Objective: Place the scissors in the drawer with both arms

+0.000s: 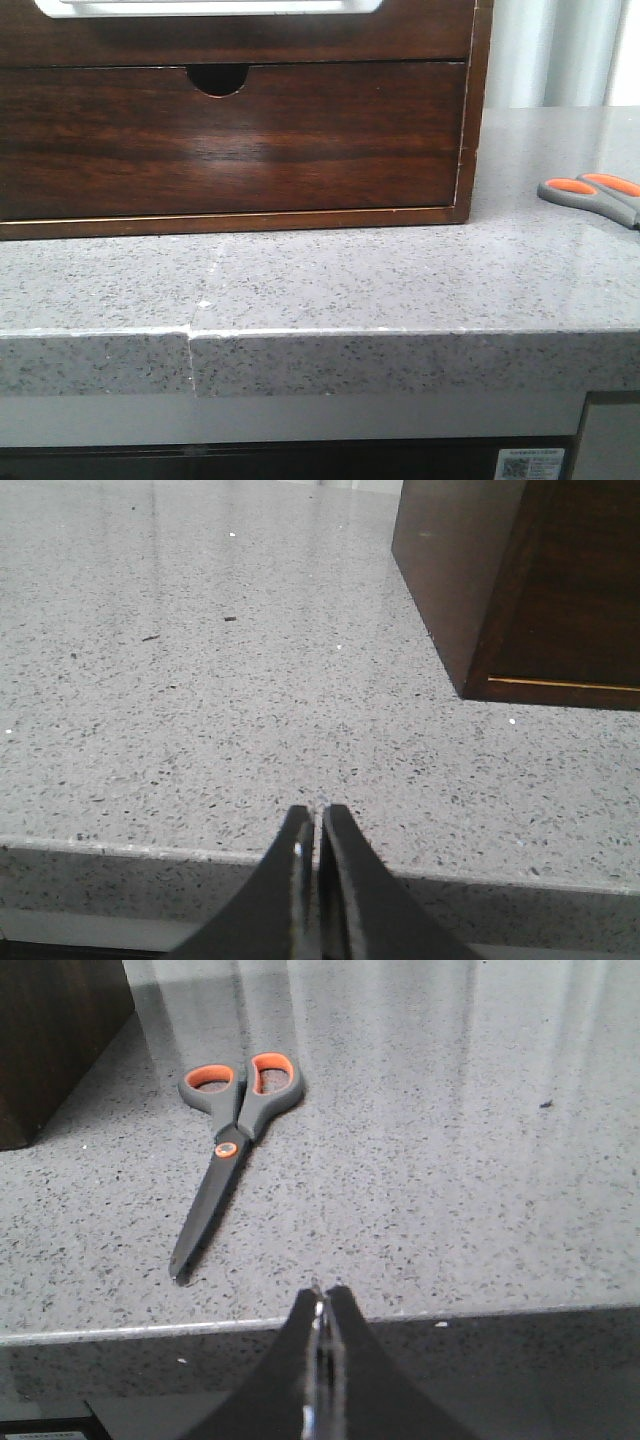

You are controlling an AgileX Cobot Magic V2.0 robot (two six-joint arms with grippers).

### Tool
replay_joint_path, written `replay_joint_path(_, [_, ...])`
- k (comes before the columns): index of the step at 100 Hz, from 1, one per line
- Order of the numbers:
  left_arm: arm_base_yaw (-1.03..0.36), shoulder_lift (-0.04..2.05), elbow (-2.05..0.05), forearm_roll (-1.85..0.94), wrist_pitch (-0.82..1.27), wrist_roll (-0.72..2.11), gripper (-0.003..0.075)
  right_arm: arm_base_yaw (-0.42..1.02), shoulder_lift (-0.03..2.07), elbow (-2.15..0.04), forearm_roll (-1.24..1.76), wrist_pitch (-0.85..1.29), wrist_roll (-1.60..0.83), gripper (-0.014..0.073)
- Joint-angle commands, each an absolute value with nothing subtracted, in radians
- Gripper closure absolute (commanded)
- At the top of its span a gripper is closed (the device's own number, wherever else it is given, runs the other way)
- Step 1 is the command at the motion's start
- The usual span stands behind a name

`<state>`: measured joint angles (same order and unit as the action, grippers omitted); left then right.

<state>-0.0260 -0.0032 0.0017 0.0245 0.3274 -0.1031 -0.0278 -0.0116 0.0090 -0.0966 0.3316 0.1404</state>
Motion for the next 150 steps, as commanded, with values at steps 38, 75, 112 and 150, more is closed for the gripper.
replay_joint_path(38, [-0.035,-0.035,0.020,0.021,0.264,-0.110,0.0742,-0.033,-0.029,0.039,-0.114,0.318,0.134,0.0655])
replay_joint_path(75, [-0.035,-0.035,0.020,0.035,0.264,-0.110,0.0742,-0.033,-0.029,0.039,-0.114,0.318,0.134,0.0655])
replay_joint_path(112, [-0.035,-0.033,0.020,0.067,0.156,-0.110,0.0742,-0.033,-0.029,0.039,-0.114,0.316,0.134,0.0655])
replay_joint_path(150, [-0.033,-0.033,0.020,0.019,0.043,-0.110,0.0742,-0.033,-0.029,0.039,-0.114,0.210,0.134,0.0655])
